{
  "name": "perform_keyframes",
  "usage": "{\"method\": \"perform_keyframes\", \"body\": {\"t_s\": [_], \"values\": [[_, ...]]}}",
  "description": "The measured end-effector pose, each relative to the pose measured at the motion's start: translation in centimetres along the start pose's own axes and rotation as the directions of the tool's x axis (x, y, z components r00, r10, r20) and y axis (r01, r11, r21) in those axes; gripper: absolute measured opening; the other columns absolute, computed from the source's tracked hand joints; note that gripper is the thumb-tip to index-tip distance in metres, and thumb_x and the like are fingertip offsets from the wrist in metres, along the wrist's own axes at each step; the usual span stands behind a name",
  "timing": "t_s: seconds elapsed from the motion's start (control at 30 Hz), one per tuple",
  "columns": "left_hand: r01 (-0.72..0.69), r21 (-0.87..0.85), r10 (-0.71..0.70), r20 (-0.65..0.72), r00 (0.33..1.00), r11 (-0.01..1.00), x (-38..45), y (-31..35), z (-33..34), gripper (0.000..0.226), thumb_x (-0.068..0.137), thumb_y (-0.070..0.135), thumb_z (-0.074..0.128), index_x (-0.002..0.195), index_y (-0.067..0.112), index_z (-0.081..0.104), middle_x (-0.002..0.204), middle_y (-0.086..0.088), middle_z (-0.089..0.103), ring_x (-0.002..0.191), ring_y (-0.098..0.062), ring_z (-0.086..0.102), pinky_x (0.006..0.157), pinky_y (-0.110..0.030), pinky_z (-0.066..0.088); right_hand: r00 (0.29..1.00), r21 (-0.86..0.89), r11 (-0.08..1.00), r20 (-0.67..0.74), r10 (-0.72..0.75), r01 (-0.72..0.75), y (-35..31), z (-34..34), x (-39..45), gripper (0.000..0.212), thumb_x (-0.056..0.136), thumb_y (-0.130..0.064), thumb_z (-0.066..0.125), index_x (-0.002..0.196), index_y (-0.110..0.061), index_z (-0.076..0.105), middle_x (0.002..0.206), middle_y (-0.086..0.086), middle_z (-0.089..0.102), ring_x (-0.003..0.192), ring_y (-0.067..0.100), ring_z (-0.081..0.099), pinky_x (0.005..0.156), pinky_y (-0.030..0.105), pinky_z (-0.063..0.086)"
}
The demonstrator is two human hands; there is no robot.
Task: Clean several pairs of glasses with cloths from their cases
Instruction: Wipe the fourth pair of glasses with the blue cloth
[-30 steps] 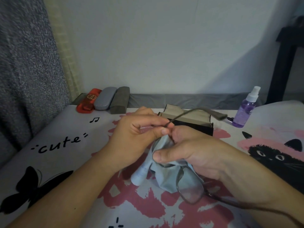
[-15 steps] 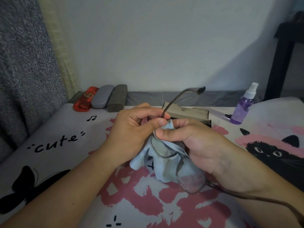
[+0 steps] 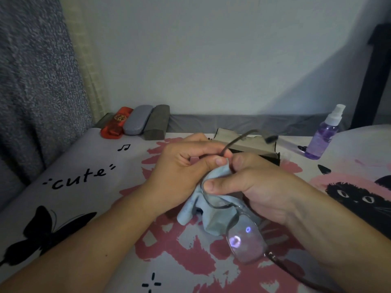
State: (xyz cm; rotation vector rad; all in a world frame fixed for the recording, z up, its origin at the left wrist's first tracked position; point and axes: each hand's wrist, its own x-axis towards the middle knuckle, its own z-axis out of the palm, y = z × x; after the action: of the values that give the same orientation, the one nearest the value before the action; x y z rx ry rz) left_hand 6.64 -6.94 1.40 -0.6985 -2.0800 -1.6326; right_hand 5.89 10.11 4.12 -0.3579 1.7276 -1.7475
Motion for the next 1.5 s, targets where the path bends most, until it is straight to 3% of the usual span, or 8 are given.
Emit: {"method": "perform_keyframes", "body": {"t_s": [0.13,0.43,0.6,0.77,1.0,1.2,1.33,1.5], "values": [[-0.015,0.029,0.016,-0.016,1.000,0.999,-0.1,0.1,0.1,0.020,0.088,0.008,0.073,0.099,0.024,0.077,0.091,-0.012,0.070,0.083,-0.016,0.068,0.077,-0.025,0.053,0.998,0.011,0.999,0.047,0.043,-0.044,0.2,0.4,0.0,0.030,0.085,0.005,0.071,0.115,0.010,0.066,0.112,0.035,0.069,0.104,0.044,0.070,0.097,0.052,0.056],[0.010,0.013,-0.010,-0.043,0.999,1.000,0.2,0.0,0.3,0.016,0.089,0.012,0.072,0.097,0.024,0.077,0.086,0.000,0.069,0.083,-0.010,0.066,0.078,-0.023,0.051,0.992,0.173,0.983,-0.118,-0.045,0.065,0.0,0.2,0.3,0.046,0.078,0.010,0.073,0.119,-0.010,0.068,0.111,0.018,0.075,0.102,0.034,0.074,0.095,0.047,0.058],[-0.017,0.032,0.018,-0.016,1.000,0.999,0.0,-0.4,-0.4,0.014,0.089,0.018,0.072,0.103,0.022,0.076,0.086,-0.003,0.067,0.079,-0.009,0.061,0.076,-0.023,0.048,0.998,0.067,0.996,-0.003,-0.059,0.059,-0.1,0.1,0.3,0.050,0.082,0.009,0.072,0.128,-0.010,0.062,0.119,0.023,0.071,0.111,0.037,0.070,0.103,0.053,0.052],[-0.039,0.062,0.038,0.011,0.999,0.997,0.0,-0.5,-0.2,0.018,0.091,0.013,0.071,0.103,0.025,0.076,0.089,0.000,0.068,0.086,-0.018,0.064,0.081,-0.029,0.050,0.997,-0.038,0.997,0.033,-0.071,0.072,0.1,0.5,0.1,0.047,0.082,0.015,0.070,0.123,-0.009,0.064,0.108,0.019,0.074,0.103,0.034,0.073,0.096,0.050,0.057],[-0.001,0.047,-0.001,0.049,0.999,0.999,0.2,-0.7,0.4,0.024,0.087,0.007,0.072,0.101,0.025,0.077,0.089,0.016,0.070,0.087,-0.008,0.064,0.081,-0.019,0.047,0.988,0.076,0.990,-0.114,-0.108,0.117,0.1,0.7,0.1,0.052,0.073,0.019,0.073,0.118,-0.008,0.067,0.106,0.011,0.077,0.097,0.019,0.076,0.076,0.023,0.059],[0.000,-0.012,0.000,-0.057,0.998,1.000,0.6,-0.5,0.3,0.020,0.088,0.012,0.072,0.100,0.027,0.080,0.089,-0.003,0.071,0.087,-0.034,0.067,0.083,-0.047,0.057,0.972,0.248,0.957,-0.217,-0.095,0.149,-0.2,0.6,0.0,0.049,0.073,0.014,0.076,0.115,-0.006,0.062,0.107,0.021,0.075,0.096,0.034,0.076,0.080,0.038,0.063],[-0.032,-0.002,0.032,-0.072,0.997,0.999,0.6,-0.2,-0.1,0.023,0.090,0.018,0.071,0.098,0.038,0.078,0.090,0.005,0.072,0.087,-0.027,0.069,0.084,-0.034,0.057,0.954,0.302,0.931,-0.276,-0.119,0.204,-0.1,0.6,0.4,0.041,0.072,0.012,0.077,0.098,-0.013,0.057,0.095,0.018,0.074,0.090,0.035,0.075,0.075,0.038,0.062],[-0.076,0.068,0.084,-0.117,0.990,0.995,0.5,-0.3,-0.6,0.020,0.090,0.011,0.071,0.098,0.028,0.078,0.091,-0.004,0.072,0.086,-0.028,0.069,0.083,-0.041,0.057,0.952,0.276,0.931,-0.257,-0.167,0.238,-0.1,0.3,0.3,0.035,0.077,0.010,0.074,0.098,-0.013,0.060,0.087,0.012,0.074,0.082,0.028,0.074,0.072,0.036,0.061]]}}
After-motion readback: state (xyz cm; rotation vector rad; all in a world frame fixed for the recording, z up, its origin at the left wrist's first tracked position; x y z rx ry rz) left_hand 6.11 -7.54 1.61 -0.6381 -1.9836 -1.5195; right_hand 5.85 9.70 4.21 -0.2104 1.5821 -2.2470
